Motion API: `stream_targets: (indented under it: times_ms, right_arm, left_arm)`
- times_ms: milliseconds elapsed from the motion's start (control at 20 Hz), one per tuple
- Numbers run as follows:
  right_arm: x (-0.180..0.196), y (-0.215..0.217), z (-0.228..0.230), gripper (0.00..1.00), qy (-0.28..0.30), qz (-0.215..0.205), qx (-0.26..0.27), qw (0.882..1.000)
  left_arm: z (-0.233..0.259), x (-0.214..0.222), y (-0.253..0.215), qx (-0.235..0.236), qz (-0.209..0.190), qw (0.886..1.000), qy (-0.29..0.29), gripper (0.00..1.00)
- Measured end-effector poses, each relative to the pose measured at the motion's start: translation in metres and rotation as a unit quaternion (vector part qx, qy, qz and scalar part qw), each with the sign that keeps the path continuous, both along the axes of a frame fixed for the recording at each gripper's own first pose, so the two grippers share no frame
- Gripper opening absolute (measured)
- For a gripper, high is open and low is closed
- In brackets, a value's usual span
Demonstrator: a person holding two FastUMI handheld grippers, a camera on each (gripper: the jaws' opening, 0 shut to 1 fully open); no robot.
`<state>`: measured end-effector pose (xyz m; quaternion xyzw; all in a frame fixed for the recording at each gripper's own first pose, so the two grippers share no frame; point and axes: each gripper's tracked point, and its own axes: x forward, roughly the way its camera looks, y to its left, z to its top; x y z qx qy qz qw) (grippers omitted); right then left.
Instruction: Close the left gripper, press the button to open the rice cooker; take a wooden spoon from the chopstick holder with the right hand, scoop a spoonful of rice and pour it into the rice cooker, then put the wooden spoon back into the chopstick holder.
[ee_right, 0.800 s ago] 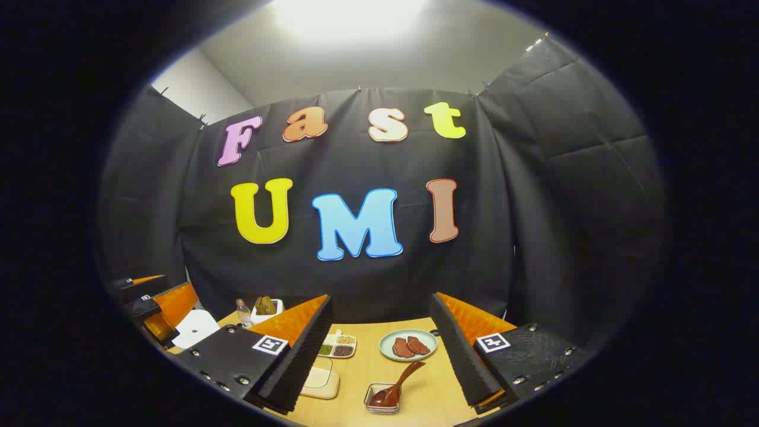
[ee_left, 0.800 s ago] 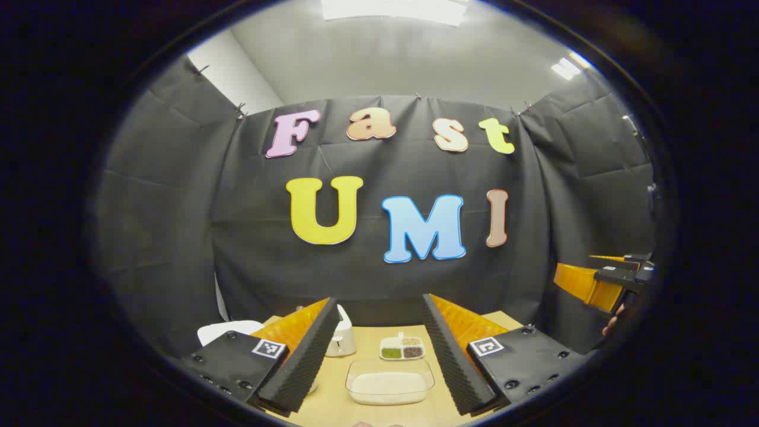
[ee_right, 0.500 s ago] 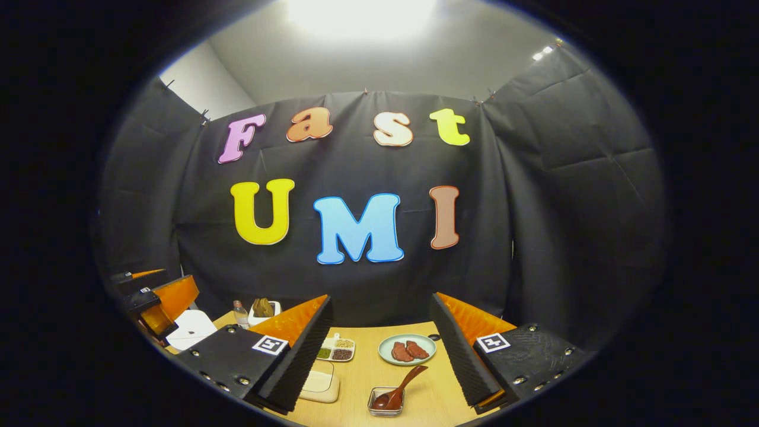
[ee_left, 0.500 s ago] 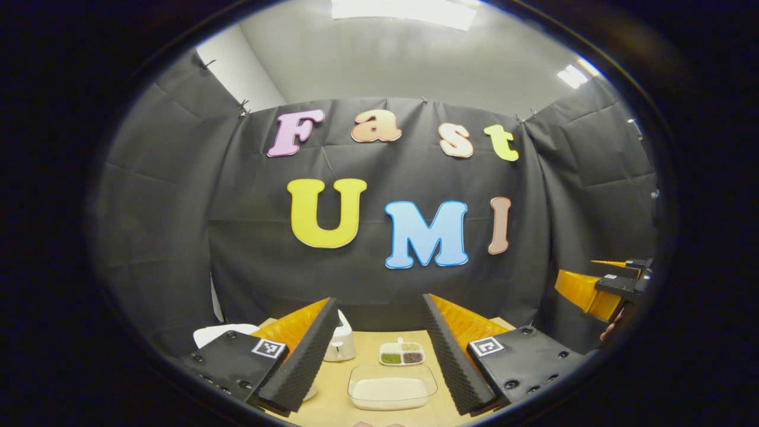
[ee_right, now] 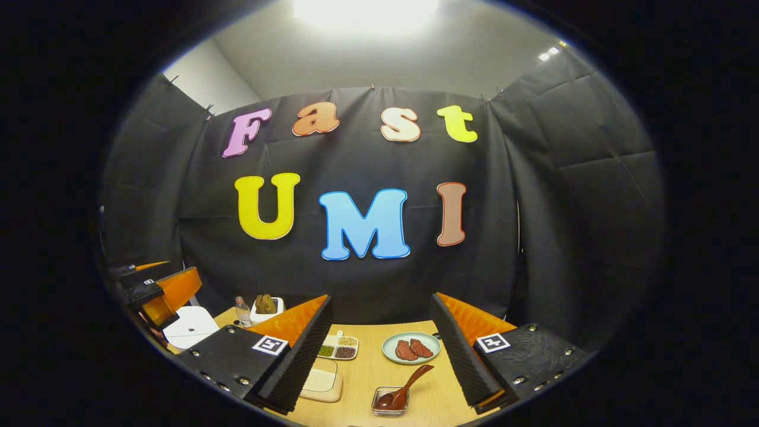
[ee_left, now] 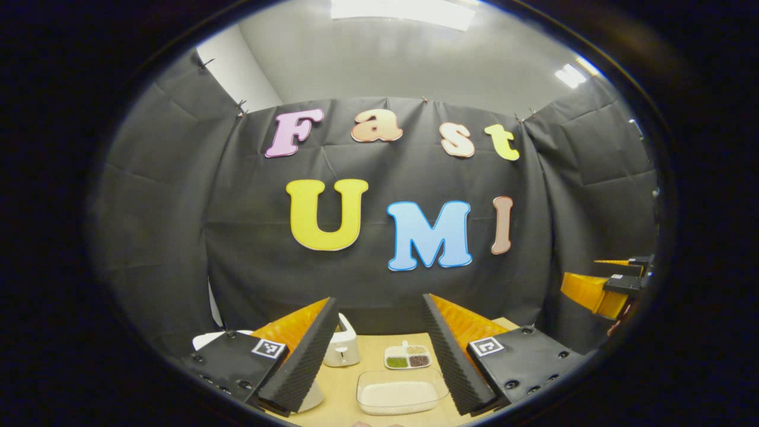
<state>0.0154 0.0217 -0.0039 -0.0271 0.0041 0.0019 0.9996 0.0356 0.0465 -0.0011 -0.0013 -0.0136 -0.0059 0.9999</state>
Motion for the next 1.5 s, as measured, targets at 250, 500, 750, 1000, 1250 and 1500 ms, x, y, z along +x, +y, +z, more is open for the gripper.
stream_targets:
  times_ms: [250,500,750,1000,1250,1500]
  right_arm:
    - [0.006,0.002,-0.001,0.99,-0.002,0.006,0.018,1.000]
    - [0.005,0.012,-0.011,1.00,0.009,0.029,0.019,0.999]
    - [0.007,0.014,-0.032,1.00,0.031,0.035,0.014,0.999]
    - [0.008,0.006,-0.043,1.00,0.044,0.026,0.012,0.999]
    - [0.007,0.003,-0.048,1.00,0.052,0.019,0.011,0.998]
    - [0.008,0.004,-0.049,1.00,0.053,0.017,0.001,0.998]
  left_arm:
    - [-0.007,0.000,0.016,0.007,0.013,1.000,0.002,0.97]
    - [-0.028,0.002,0.034,0.004,0.020,0.999,0.026,0.73]
    - [-0.079,0.004,0.092,-0.052,0.066,0.990,0.115,0.09]
    - [-0.127,0.004,0.167,-0.065,0.110,0.974,0.189,0.09]
    - [-0.177,0.014,0.224,-0.064,0.150,0.953,0.256,0.09]
    - [-0.229,0.040,0.247,-0.079,0.152,0.936,0.308,0.08]
